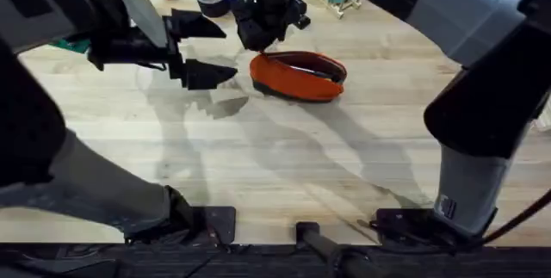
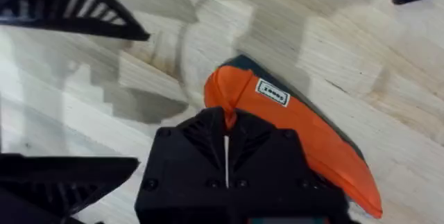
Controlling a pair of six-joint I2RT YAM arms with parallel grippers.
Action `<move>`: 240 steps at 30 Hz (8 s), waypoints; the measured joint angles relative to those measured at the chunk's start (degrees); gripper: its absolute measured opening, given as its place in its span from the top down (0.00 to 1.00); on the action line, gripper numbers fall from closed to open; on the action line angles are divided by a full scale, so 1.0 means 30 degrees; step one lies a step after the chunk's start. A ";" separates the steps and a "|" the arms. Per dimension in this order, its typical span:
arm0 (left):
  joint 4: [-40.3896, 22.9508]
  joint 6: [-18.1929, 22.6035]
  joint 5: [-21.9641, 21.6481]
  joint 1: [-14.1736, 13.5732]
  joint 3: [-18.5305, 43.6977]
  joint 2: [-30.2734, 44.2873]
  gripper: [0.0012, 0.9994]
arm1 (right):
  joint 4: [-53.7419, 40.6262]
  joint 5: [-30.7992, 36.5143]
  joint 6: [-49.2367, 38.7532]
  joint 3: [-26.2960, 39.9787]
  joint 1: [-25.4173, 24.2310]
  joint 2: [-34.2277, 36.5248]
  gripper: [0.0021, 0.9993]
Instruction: Unzip the bag, pick up the pens from the table one at a time and place them inside, then zip the bag closed.
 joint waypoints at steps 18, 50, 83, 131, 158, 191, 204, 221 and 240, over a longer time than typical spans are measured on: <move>0.2568 0.0080 0.1804 -0.2022 0.0000 0.4281 0.10 | 0.0036 -0.0007 0.0000 0.0036 0.0000 0.0000 0.97; 0.2764 0.0153 0.3791 -0.2516 -0.0007 0.5255 0.96 | 0.0007 -0.0015 0.0000 0.0073 0.0007 0.0000 0.97; 0.2764 0.0153 0.3782 -0.2523 -0.0007 0.5255 0.96 | -0.2434 0.0947 0.3162 0.0357 -0.0474 0.0000 0.97; 0.2691 0.0153 0.3763 -0.2691 -0.0007 0.5255 0.96 | 0.1784 -0.0697 0.3827 -0.8616 -0.2940 -0.6083 0.97; 0.2684 0.0007 0.3696 -0.2669 -0.0007 0.5255 0.96 | 0.3349 -0.2685 0.1519 -1.3609 -0.6144 -0.9835 0.97; 0.2562 0.0000 0.3631 -0.2815 -0.0015 0.5255 0.96 | 0.4852 -0.6175 -0.1462 -1.8847 -1.1142 -1.2655 0.97; 0.2567 0.0000 0.3552 -0.2793 -0.0015 0.5255 0.96 | 0.5909 -0.5867 -0.2318 -2.1405 -1.3666 -1.3588 0.97; 0.2567 0.0000 0.3551 -0.2793 -0.0015 0.5255 0.96 | 0.5952 -0.6099 -0.2769 -2.1405 -1.3675 -1.3595 0.97; 0.2316 -0.0437 0.3529 -0.2771 -0.0021 0.5255 0.96 | 0.2231 -0.6105 -0.3243 -2.1316 -1.3675 -1.8158 0.00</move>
